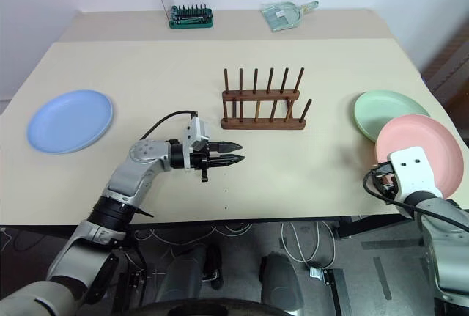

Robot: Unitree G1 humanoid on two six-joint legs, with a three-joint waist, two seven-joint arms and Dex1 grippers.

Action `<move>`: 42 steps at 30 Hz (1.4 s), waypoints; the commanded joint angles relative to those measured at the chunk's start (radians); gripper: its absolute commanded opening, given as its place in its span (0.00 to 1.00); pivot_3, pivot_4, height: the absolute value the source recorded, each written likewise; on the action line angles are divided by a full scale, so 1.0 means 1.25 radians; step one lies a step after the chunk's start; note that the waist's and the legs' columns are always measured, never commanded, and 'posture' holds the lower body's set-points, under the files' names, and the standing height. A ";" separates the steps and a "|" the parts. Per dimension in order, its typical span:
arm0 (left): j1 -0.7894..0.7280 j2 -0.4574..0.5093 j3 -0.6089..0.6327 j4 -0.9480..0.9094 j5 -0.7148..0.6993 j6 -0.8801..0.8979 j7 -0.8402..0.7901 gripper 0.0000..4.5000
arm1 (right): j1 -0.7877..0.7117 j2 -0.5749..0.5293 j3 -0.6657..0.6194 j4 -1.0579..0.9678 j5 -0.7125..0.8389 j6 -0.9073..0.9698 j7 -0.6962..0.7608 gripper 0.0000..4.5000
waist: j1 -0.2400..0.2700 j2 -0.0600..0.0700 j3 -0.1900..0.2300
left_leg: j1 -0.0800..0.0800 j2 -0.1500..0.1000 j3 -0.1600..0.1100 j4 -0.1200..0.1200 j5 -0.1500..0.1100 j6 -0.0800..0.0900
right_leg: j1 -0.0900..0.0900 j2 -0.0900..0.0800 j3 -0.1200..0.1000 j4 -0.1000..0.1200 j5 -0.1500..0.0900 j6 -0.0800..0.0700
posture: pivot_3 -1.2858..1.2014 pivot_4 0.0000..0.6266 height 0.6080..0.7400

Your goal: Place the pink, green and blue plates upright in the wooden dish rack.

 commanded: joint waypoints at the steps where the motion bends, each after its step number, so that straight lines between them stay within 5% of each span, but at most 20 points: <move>1: 0.001 0.003 0.011 -0.005 0.000 -0.029 -0.002 0.30 | -0.010 -0.005 -0.008 -0.019 -0.006 -0.008 -0.002 0.25 | 0.000 0.000 0.000 | 0.000 0.000 0.000 0.000 0.000 0.000 | 0.000 0.000 0.000 0.000 0.000 0.000 | 0.52 0.24 0.94; 3: 0.006 0.004 0.010 -0.002 0.000 -0.034 -0.002 0.30 | -0.010 -0.008 -0.002 -0.029 -0.007 -0.004 0.000 0.01 | 0.000 0.000 0.000 | 0.000 0.000 0.000 0.000 0.000 0.000 | 0.000 0.000 0.000 0.000 0.000 0.000 | 0.52 0.24 0.94; 15: -0.003 -0.010 0.003 0.053 0.015 -0.076 -0.005 0.30 | 0.023 -0.157 -0.057 -0.203 0.004 0.019 0.136 0.00 | 0.000 0.000 0.000 | 0.000 0.000 0.000 0.000 0.000 0.001 | 0.000 0.000 0.000 0.000 0.000 0.000 | 0.52 0.24 0.94; 18: -0.015 -0.016 0.006 0.077 0.018 -0.090 -0.005 0.30 | -0.115 -0.197 -0.075 -0.227 0.049 -0.067 0.168 0.00 | -0.005 0.000 0.001 | 0.000 0.000 0.000 0.000 0.000 0.001 | -0.001 0.000 0.000 0.000 0.000 0.000 | 0.52 0.24 0.94; 21: -0.019 -0.020 0.008 0.088 0.024 -0.102 -0.001 0.30 | -0.296 -0.179 0.033 -0.176 0.041 -0.116 0.130 0.00 | -0.006 0.000 0.001 | 0.000 0.001 0.000 0.000 0.000 0.000 | -0.001 0.000 0.000 0.000 0.000 0.000 | 0.52 0.24 0.94; 24: -0.020 -0.022 0.010 0.091 0.026 -0.108 0.000 0.30 | -0.354 -0.162 0.073 -0.149 0.056 -0.131 0.148 0.00 | 0.003 -0.001 0.001 | 0.000 0.001 0.000 0.000 0.000 0.000 | -0.002 0.000 -0.001 -0.001 0.000 0.000 | 0.52 0.24 0.94; 29: 0.003 -0.002 0.031 0.056 0.029 -0.101 0.032 0.30 | -0.605 0.022 0.094 0.025 0.240 -0.146 0.156 0.00 | -0.006 -0.001 0.002 | -0.002 0.000 0.000 0.002 0.000 0.001 | -0.001 -0.001 -0.001 0.000 0.001 0.001 | 0.52 0.24 0.94; 35: 0.040 0.020 0.043 0.005 0.020 -0.076 0.062 0.30 | -0.672 0.102 0.045 0.074 0.511 -0.035 0.219 0.00 | 0.002 -0.001 0.002 | -0.002 0.000 0.000 0.001 0.000 0.001 | -0.001 -0.001 -0.002 0.000 0.001 0.001 | 0.52 0.24 0.94; 42: 0.063 0.032 0.055 -0.039 0.005 -0.049 0.069 0.30 | -0.666 0.097 0.050 0.151 0.579 -0.016 0.223 0.00 | -0.002 -0.001 0.002 | -0.002 0.000 0.000 0.001 -0.001 0.002 | -0.001 -0.001 -0.002 0.000 0.001 0.001 | 0.52 0.24 0.94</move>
